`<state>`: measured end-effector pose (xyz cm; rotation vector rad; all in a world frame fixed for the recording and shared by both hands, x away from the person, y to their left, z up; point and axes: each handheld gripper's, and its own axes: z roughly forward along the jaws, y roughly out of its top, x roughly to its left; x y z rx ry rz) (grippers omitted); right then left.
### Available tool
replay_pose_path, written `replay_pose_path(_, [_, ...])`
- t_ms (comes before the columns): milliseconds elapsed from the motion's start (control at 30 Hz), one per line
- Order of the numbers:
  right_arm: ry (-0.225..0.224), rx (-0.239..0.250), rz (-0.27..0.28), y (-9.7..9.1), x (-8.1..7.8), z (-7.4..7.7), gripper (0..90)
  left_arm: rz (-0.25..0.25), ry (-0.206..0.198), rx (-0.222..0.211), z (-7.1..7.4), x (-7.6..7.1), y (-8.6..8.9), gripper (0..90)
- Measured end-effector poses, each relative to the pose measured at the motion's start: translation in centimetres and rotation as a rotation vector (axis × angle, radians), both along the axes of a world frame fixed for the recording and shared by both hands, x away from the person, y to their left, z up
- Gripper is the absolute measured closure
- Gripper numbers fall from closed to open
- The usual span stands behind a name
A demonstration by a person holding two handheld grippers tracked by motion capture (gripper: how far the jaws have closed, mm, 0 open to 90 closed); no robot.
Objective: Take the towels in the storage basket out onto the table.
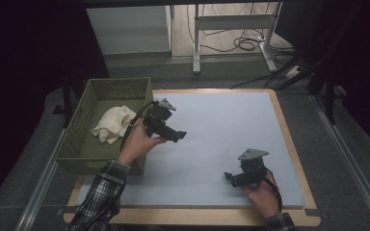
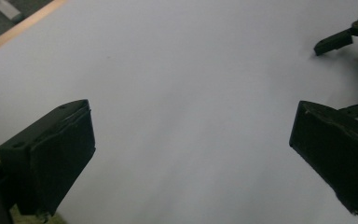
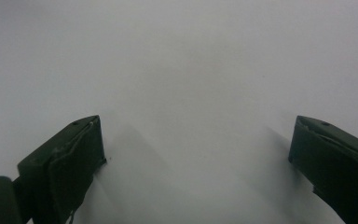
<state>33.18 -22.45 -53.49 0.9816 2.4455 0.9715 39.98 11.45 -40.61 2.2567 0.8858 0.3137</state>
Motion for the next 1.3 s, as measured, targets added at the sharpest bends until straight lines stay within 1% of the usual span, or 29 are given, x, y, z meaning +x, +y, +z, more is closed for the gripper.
replay_pose_path(100, [0.0,0.0,0.0,0.0,0.0,0.0,3.3,0.025,-0.008,0.008,0.4,0.5,1.0,0.5])
replay_pose_path(233, [0.0,0.0,0.0,0.0,0.0,0.0,3.3,0.06,-0.002,0.003,0.9,1.2,2.5,0.7])
replay_pose_path(300, [0.0,0.0,0.0,0.0,0.0,0.0,3.3,0.092,-0.005,-0.007,1.1,1.7,3.5,0.7])
replay_pose_path(333, [0.0,0.0,0.0,0.0,0.0,0.0,3.3,0.097,-0.005,-0.006,1.2,1.8,3.8,0.8])
replay_pose_path(400, [0.0,0.0,0.0,0.0,0.0,0.0,3.3,0.124,-0.003,-0.004,1.2,2.2,4.6,0.7])
replay_pose_path(567, [0.0,0.0,-0.001,0.0,0.0,0.0,3.3,0.172,0.008,0.006,1.1,3.2,6.7,0.7])
replay_pose_path(667, [0.0,0.0,0.0,0.0,0.0,0.0,3.3,0.202,0.003,0.006,1.0,3.6,8.0,0.7])
replay_pose_path(767, [0.0,0.0,0.0,0.0,0.0,0.0,3.3,0.223,0.004,-0.007,1.1,3.9,9.0,0.7])
replay_pose_path(900, [0.0,0.0,0.0,0.0,0.0,0.0,3.3,0.257,0.007,-0.006,1.1,4.4,10.7,0.2])
replay_pose_path(1033, [0.0,0.0,0.0,0.0,0.0,0.0,3.3,0.301,0.001,0.021,0.7,5.0,12.4,0.3])
replay_pose_path(1100, [0.0,0.0,0.0,0.0,0.0,0.0,3.3,0.322,0.013,0.018,0.4,5.2,13.3,0.3])
replay_pose_path(1200, [0.0,0.0,0.0,0.0,0.0,0.0,3.3,0.355,0.026,0.047,-0.6,5.6,14.5,0.3])
replay_pose_path(1300, [0.0,0.0,0.0,0.0,0.0,0.0,3.3,0.378,0.046,0.058,-1.6,6.0,15.6,0.4])
